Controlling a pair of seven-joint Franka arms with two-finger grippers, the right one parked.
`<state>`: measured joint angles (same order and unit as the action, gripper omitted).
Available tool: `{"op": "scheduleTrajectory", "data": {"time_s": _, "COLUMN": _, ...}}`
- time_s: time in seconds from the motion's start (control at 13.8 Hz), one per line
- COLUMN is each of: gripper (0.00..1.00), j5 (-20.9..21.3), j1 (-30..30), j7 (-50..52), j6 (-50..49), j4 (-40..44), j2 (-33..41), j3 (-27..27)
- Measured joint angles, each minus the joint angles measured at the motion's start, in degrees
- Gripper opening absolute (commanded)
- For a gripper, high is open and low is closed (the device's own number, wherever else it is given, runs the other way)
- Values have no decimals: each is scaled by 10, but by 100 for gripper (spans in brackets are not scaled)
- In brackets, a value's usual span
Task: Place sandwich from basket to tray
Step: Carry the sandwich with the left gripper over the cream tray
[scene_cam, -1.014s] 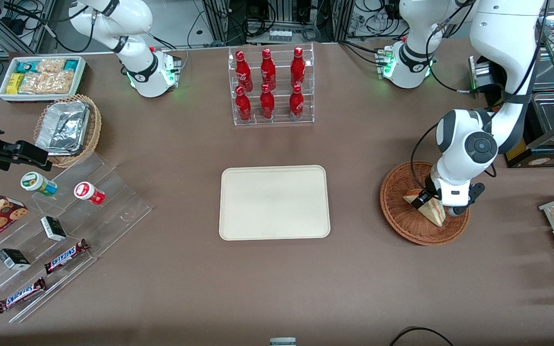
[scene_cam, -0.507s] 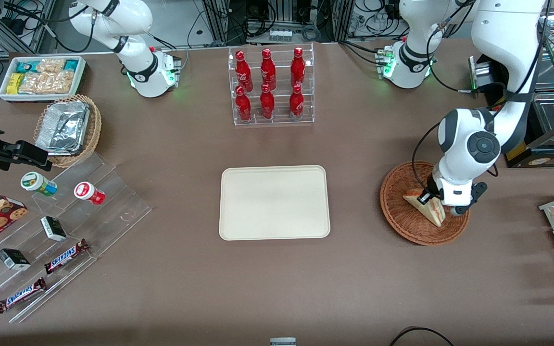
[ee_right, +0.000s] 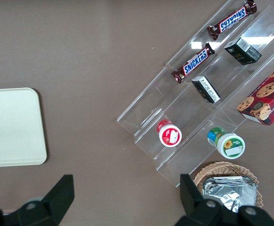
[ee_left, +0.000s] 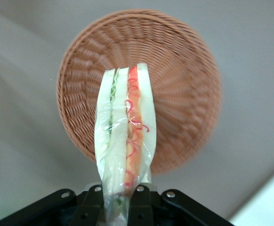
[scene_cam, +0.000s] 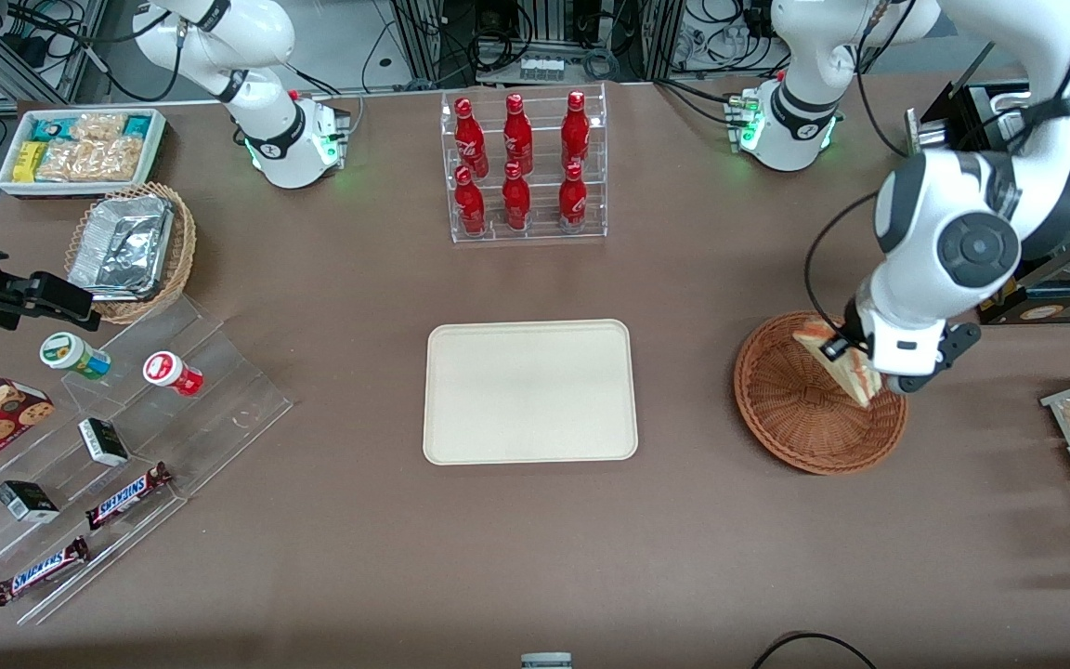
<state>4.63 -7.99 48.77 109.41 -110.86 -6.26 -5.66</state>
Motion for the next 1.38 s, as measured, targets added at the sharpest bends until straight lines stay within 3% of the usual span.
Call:
{"op": "scheduleTrajectory", "data": {"time_s": 0.43, "gripper": 0, "j5": -19, "j1": -43, "j7": 6, "j6": -20, "j4": 114, "j2": -63, "j3": -93}}
{"op": "scheduleTrajectory", "data": {"time_s": 0.94, "gripper": 0, "j5": -17, "j1": -179, "j7": 15, "j6": 42, "j4": 259, "j2": -239, "j3": -100}}
{"op": "scheduleTrajectory", "data": {"time_s": 1.38, "gripper": 0, "j5": 44, "j1": -224, "j7": 15, "j6": 116, "j4": 312, "j2": -328, "j3": -100}}
